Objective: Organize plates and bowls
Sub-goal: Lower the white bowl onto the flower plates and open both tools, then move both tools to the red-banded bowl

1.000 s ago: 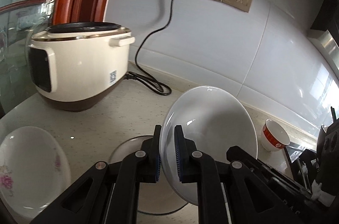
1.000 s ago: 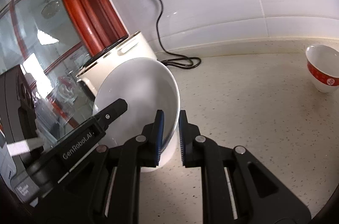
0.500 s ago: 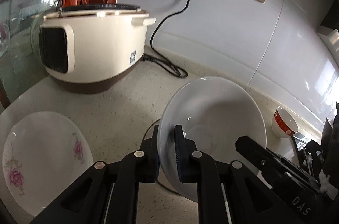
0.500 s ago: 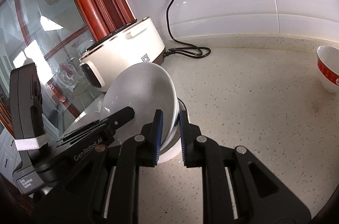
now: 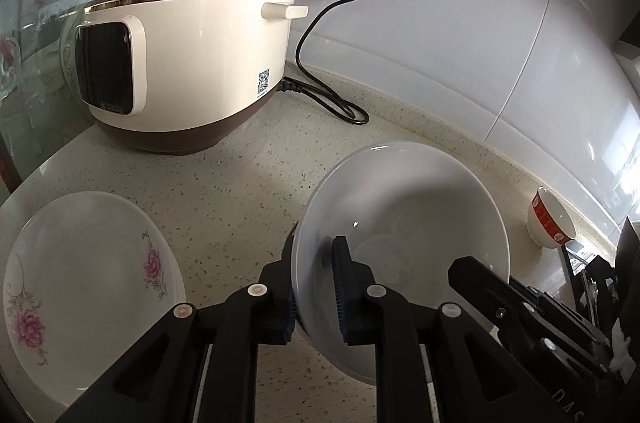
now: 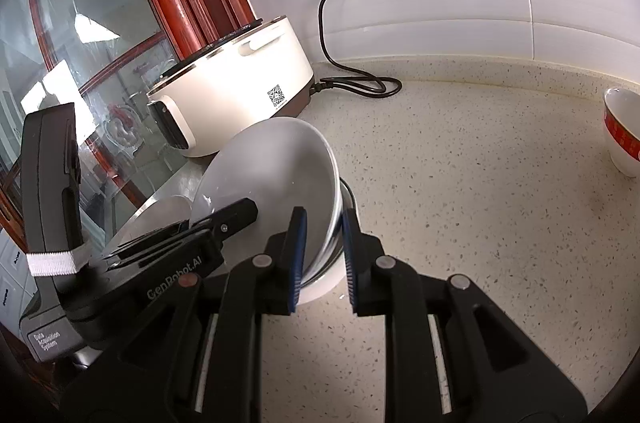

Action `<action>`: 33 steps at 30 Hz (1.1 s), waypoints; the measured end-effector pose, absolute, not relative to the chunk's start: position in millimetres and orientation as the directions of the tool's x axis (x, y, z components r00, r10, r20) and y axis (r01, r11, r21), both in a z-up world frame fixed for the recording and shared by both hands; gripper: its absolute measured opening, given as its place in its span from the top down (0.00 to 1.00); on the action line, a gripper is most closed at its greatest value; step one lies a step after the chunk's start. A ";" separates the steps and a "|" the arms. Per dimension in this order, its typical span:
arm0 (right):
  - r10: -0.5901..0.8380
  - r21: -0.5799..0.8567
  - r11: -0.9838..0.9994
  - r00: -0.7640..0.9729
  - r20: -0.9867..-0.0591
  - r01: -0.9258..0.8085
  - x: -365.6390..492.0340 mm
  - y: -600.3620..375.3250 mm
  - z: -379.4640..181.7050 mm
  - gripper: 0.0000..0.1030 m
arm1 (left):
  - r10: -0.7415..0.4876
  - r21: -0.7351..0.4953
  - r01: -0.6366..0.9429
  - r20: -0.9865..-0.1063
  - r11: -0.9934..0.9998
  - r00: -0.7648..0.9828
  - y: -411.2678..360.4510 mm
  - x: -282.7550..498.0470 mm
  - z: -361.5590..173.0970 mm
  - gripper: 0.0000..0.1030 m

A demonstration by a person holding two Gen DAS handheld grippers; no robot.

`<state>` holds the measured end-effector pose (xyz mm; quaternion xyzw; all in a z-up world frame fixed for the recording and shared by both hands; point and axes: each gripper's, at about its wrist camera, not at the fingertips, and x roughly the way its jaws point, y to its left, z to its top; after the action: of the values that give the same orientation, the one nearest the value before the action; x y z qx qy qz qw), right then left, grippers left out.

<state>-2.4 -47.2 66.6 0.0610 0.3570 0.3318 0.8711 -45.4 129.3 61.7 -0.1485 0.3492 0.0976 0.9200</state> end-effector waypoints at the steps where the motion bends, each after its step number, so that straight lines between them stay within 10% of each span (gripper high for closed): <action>1: 0.619 0.339 0.774 0.527 -0.583 -0.535 -2.5 -46.2 66.7 0.78 | 0.077 -0.204 -0.284 -0.671 0.937 0.737 129.3 -45.7 61.6 0.85; 19: 0.605 0.325 0.792 0.594 -0.530 -0.517 -5.4 -58.7 77.2 0.50 | 0.076 -0.216 -0.296 -0.678 0.930 0.731 131.3 -47.4 60.3 0.77; 33: 0.595 0.418 0.803 0.627 -0.504 -0.425 9.8 -91.5 81.4 0.49 | 0.245 -0.006 -0.300 -0.561 0.954 0.790 96.8 -58.3 81.2 0.27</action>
<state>9.8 -91.5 81.4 0.1306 0.3240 0.2858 0.8924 -58.3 96.8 81.2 -0.0473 0.2898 0.1441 0.9450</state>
